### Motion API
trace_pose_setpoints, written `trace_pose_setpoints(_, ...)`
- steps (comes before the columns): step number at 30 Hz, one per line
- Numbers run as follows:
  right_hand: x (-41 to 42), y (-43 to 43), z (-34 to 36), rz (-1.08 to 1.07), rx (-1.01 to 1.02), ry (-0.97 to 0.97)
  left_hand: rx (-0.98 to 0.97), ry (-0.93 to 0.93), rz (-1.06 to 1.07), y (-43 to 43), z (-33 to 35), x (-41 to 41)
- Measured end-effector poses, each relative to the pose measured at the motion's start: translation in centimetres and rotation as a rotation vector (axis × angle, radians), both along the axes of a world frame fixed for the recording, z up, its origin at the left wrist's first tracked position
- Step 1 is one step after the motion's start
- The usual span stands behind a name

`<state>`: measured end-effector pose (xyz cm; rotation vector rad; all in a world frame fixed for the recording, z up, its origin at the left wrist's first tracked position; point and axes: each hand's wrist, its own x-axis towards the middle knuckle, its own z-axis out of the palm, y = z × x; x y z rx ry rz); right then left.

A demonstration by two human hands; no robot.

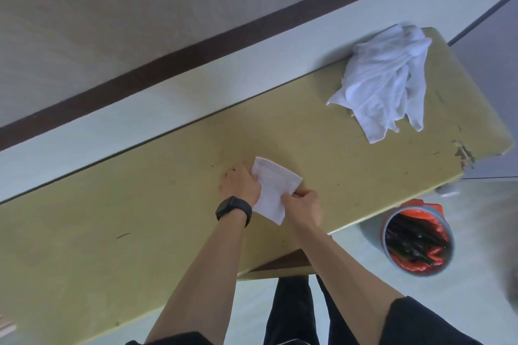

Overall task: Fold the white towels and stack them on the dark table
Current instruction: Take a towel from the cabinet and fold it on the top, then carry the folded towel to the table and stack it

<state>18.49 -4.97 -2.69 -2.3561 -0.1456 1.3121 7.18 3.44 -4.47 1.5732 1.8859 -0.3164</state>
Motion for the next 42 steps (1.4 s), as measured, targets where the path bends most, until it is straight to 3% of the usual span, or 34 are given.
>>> trace_pose_setpoints(3,0.7,-0.3,0.1,0.023,0.021,0.051,0.062,0.028,-0.007,-1.4,0.2,0.3)
trace_pose_setpoints(9,2.3,-0.5,1.2,0.173,0.186,0.205,0.020,-0.436,0.430,-3.0,3.7,-1.0)
trace_pose_setpoints(14,3.9,0.8,5.5,0.395,0.345,0.236,0.076,-0.560,0.545,-4.1,8.2,-4.0)
trace_pose_setpoints(24,-1.7,5.2,17.1,0.975,0.775,0.046,0.554,-0.626,0.866,-10.3,22.4,-8.0)
trace_pose_setpoints(32,-11.9,-0.6,28.6,1.381,1.253,0.068,1.034,-0.450,1.138,-23.0,31.9,-12.5)
trace_pose_setpoints(42,-26.5,-25.4,36.1,1.828,1.531,0.489,1.335,0.149,1.527,-50.6,38.9,-16.7)
